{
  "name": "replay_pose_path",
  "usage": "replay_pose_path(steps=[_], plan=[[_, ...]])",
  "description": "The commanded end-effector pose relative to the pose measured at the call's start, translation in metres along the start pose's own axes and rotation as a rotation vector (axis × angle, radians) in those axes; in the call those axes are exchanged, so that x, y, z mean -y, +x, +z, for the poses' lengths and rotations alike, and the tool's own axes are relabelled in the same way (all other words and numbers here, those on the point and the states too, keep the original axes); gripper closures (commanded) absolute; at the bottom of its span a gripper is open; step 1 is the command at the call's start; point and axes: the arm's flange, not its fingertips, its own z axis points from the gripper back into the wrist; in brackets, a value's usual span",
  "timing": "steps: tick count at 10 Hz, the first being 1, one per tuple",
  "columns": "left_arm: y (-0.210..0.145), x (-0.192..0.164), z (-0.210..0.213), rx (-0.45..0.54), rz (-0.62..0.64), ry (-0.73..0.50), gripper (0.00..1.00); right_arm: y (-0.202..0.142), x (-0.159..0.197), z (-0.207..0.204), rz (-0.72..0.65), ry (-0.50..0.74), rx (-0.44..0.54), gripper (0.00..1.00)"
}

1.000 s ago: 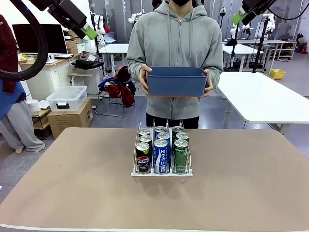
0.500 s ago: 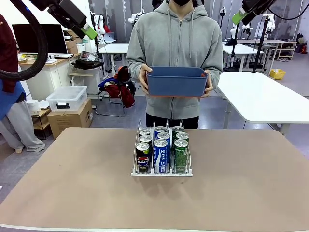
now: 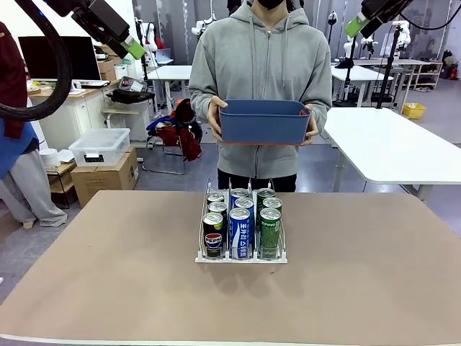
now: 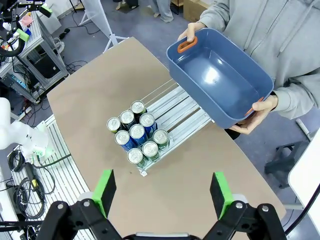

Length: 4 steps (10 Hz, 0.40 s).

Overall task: Fill the beverage cans into the dispenser.
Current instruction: Place the picked Sprite in the line of the Automatic Can Dispenser with the same cans.

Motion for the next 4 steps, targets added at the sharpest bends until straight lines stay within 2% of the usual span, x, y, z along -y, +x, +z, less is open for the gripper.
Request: replay_pose_path(steps=[1,4], plan=[[-0.0017,-0.0005,0.0007,0.0,0.002,-0.002,0.0,-0.0042,-0.0017,0.0007,-0.001,0.008,0.001,0.0],[-0.0017,-0.0005,0.0007,0.0,0.002,-0.002,0.0,-0.0042,-0.0017,0.0007,-0.001,0.008,0.001,0.0]])
